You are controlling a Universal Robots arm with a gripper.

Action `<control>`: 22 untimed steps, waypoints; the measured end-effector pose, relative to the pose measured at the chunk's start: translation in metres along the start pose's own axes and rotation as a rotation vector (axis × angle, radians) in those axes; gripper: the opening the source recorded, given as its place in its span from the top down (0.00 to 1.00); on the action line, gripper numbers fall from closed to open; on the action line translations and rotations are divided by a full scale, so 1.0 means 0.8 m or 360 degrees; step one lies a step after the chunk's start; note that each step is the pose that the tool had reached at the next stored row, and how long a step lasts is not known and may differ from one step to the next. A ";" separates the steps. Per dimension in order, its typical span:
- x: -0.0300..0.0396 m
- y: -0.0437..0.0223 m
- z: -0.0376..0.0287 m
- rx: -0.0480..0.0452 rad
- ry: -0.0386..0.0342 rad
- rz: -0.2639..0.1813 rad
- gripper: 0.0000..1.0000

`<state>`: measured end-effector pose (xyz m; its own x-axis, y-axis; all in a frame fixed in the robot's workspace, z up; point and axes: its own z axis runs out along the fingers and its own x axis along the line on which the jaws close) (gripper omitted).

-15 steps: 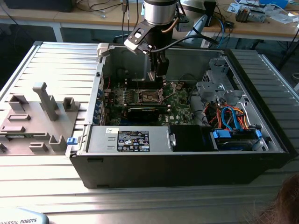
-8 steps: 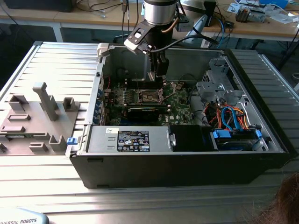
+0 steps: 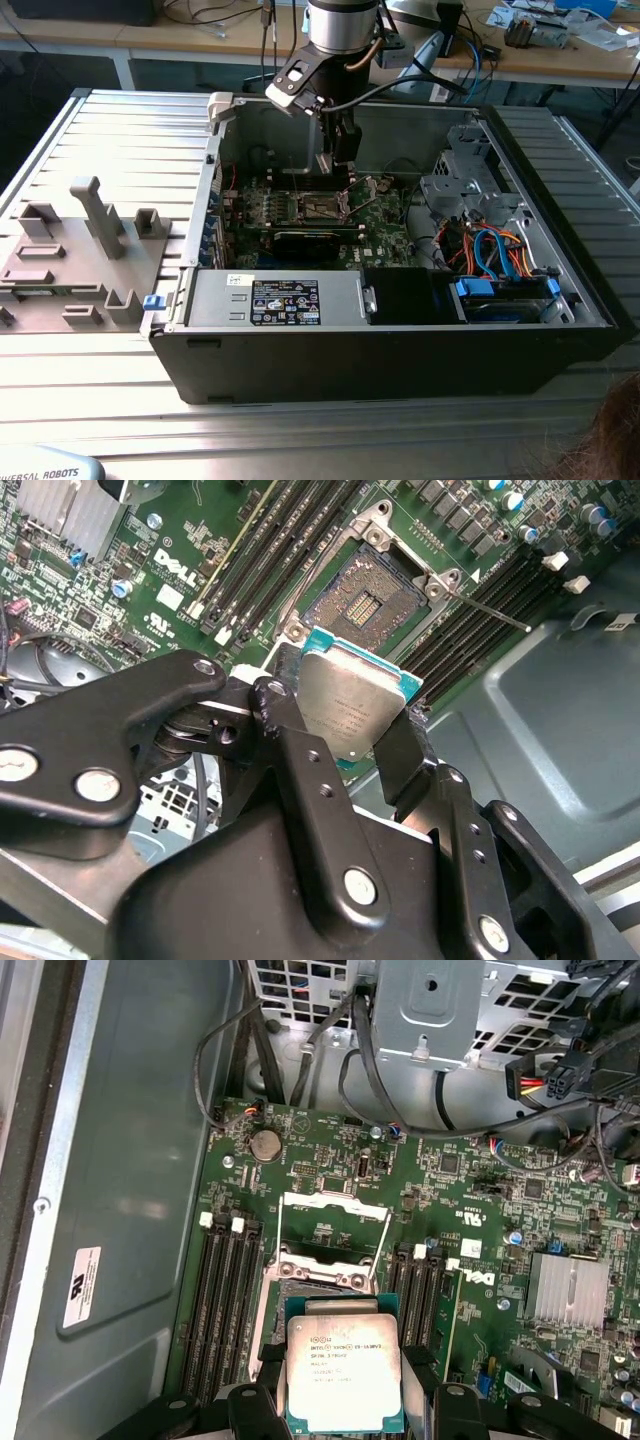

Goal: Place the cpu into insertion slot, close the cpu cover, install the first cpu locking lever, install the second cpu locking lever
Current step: 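Place the cpu into insertion slot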

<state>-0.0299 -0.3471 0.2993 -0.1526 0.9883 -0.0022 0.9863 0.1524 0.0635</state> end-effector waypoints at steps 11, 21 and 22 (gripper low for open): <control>0.0000 0.0000 0.0001 0.0000 -0.0001 0.0009 0.46; 0.0000 0.0000 0.0002 0.0000 -0.0001 0.0018 0.46; 0.0000 0.0000 0.0003 0.0000 -0.0001 0.0019 0.46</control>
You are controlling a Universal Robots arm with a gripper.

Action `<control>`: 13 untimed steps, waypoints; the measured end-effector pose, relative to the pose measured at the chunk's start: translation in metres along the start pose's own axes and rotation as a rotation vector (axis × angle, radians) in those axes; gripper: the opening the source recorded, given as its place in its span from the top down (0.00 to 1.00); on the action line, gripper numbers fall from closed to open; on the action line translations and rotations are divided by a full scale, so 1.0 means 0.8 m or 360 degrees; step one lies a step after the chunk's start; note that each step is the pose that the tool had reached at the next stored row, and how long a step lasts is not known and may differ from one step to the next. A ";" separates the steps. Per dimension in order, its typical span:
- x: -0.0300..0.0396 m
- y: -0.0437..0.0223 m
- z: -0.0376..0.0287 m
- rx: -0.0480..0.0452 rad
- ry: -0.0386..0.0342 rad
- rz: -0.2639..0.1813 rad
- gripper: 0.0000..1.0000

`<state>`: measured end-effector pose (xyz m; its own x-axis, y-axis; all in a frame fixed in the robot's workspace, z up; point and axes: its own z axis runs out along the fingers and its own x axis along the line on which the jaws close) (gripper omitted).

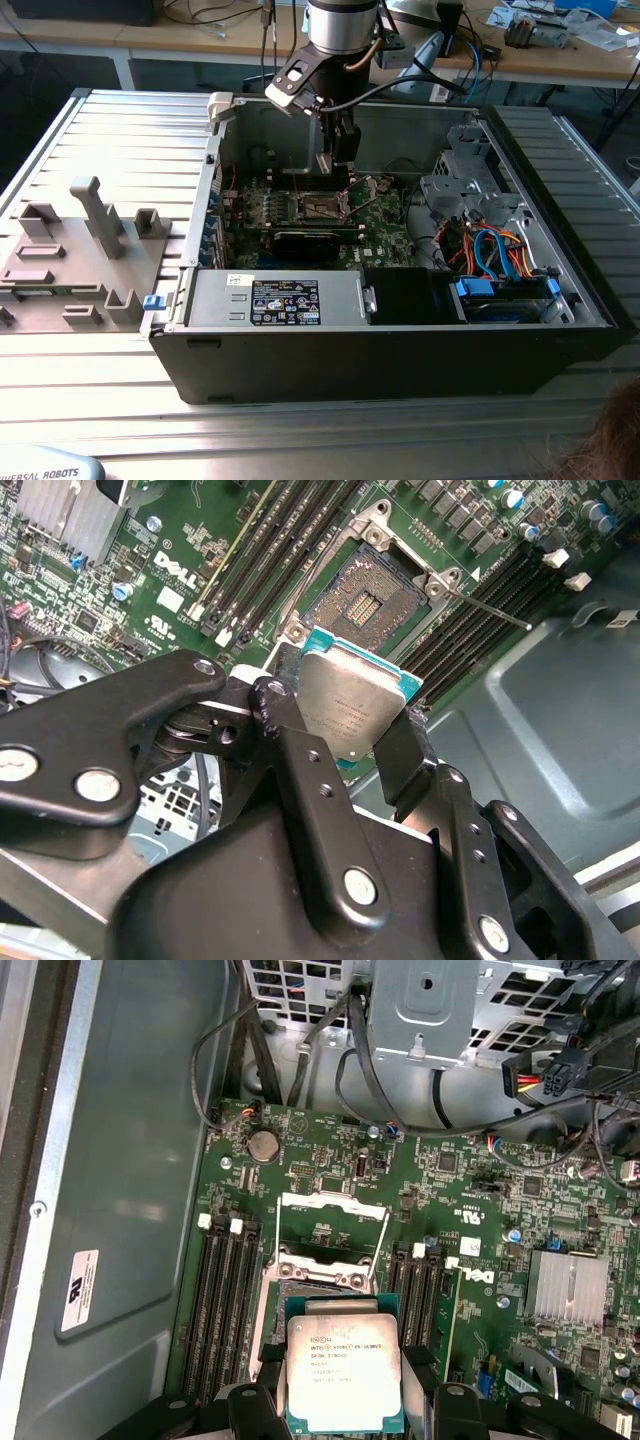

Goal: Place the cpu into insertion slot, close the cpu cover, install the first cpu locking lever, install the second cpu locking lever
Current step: 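Place the cpu into insertion slot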

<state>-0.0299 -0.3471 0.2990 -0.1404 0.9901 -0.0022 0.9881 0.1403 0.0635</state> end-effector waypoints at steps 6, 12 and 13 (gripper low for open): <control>0.0000 0.0000 0.0000 0.0000 0.0000 0.0005 0.46; 0.0000 0.0000 0.0001 0.0000 -0.0001 0.0014 0.46; 0.0000 0.0000 0.0001 0.0000 -0.0001 0.0015 0.46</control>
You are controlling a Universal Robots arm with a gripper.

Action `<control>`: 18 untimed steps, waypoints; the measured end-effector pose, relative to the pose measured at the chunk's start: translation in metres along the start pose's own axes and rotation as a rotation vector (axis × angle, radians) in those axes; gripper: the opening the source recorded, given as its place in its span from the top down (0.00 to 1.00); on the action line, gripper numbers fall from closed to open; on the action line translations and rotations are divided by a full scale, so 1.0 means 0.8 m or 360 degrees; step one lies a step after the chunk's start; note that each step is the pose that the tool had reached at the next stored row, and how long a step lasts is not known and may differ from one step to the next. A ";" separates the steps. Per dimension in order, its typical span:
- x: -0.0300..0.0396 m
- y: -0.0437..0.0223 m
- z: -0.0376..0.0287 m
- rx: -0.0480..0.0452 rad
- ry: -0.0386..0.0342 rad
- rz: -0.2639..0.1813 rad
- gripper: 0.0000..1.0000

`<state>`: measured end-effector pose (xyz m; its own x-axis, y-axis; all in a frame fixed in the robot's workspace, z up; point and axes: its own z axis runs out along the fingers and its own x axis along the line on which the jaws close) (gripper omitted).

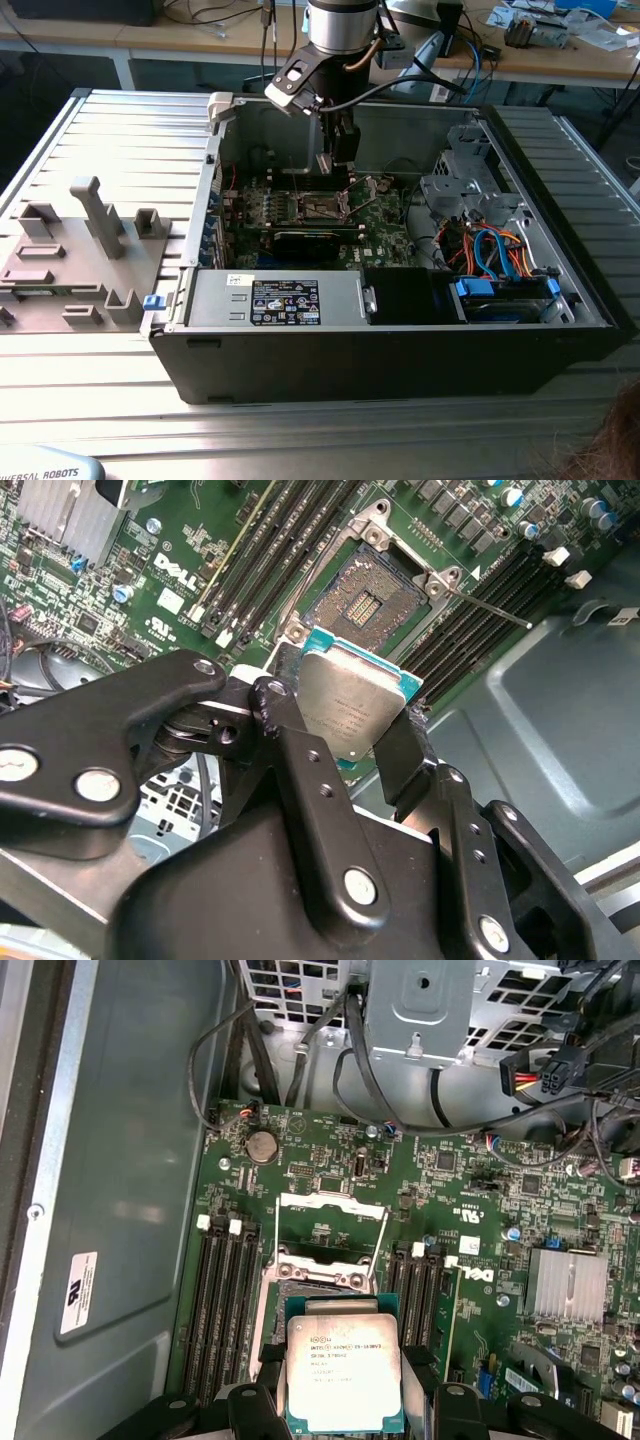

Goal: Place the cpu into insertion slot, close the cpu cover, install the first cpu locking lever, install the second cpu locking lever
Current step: 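Place the cpu into insertion slot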

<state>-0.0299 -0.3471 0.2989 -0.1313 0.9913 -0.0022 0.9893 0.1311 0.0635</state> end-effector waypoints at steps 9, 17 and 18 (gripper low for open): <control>0.0000 0.0000 0.0001 0.0000 -0.0001 0.0011 0.46; 0.0000 0.0000 0.0002 0.0000 -0.0001 0.0020 0.46; 0.0000 0.0000 0.0002 0.0000 -0.0001 0.0021 0.46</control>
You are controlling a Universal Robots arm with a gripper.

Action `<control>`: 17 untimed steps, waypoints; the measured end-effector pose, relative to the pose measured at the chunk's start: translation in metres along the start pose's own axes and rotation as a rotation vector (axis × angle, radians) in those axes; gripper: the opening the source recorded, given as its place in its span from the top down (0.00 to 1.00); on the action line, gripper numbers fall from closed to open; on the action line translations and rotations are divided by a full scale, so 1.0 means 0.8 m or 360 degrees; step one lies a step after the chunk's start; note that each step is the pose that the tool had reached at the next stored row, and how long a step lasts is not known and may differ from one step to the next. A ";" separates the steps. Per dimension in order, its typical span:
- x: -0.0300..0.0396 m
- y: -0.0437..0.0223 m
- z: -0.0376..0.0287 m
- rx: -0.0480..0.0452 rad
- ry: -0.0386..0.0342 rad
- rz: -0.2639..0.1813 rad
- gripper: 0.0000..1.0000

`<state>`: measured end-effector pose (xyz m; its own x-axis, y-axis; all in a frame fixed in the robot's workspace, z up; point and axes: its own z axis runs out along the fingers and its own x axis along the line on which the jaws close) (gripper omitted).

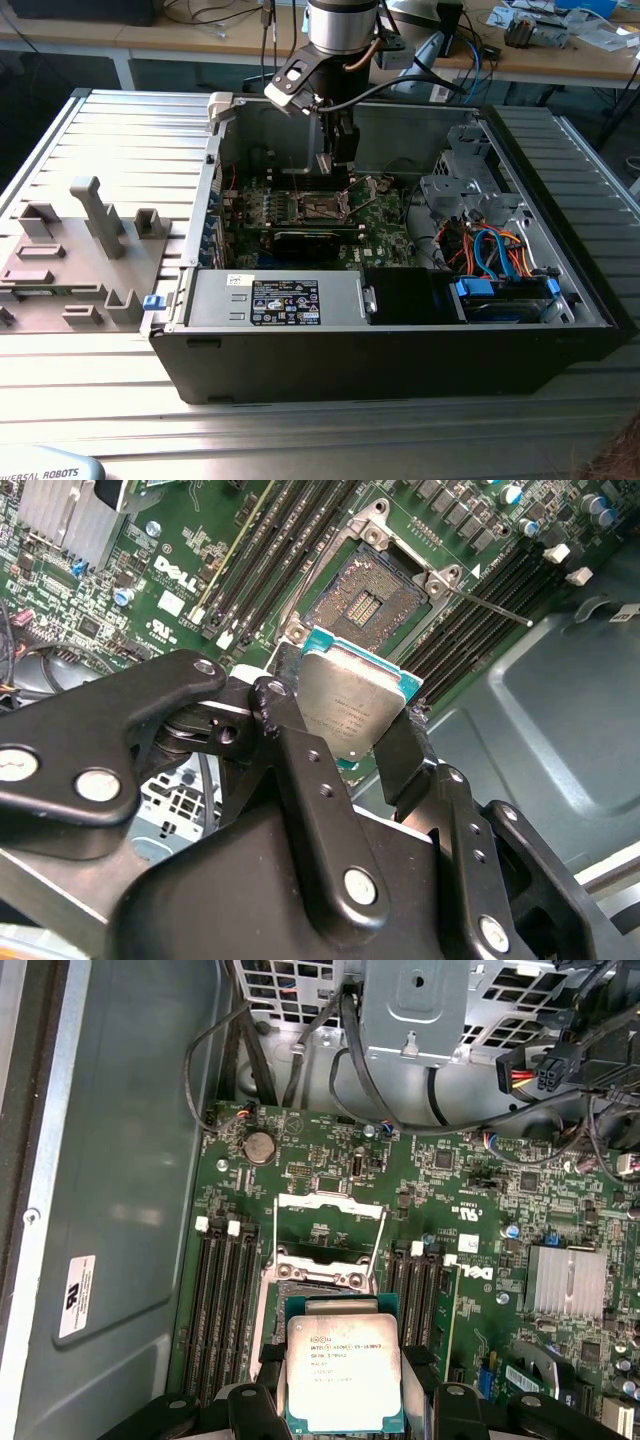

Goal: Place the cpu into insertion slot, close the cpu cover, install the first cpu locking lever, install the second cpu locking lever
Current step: 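Place the cpu into insertion slot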

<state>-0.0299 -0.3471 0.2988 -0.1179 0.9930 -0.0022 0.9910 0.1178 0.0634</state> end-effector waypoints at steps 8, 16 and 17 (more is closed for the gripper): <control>0.0000 0.0000 0.0001 0.0000 -0.0001 0.0010 0.46; 0.0000 0.0000 0.0003 0.0000 -0.0001 0.0023 0.46; 0.0000 0.0000 0.0003 0.0000 -0.0002 0.0026 0.46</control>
<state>-0.0299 -0.3471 0.2986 -0.1017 0.9948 -0.0023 0.9928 0.1016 0.0635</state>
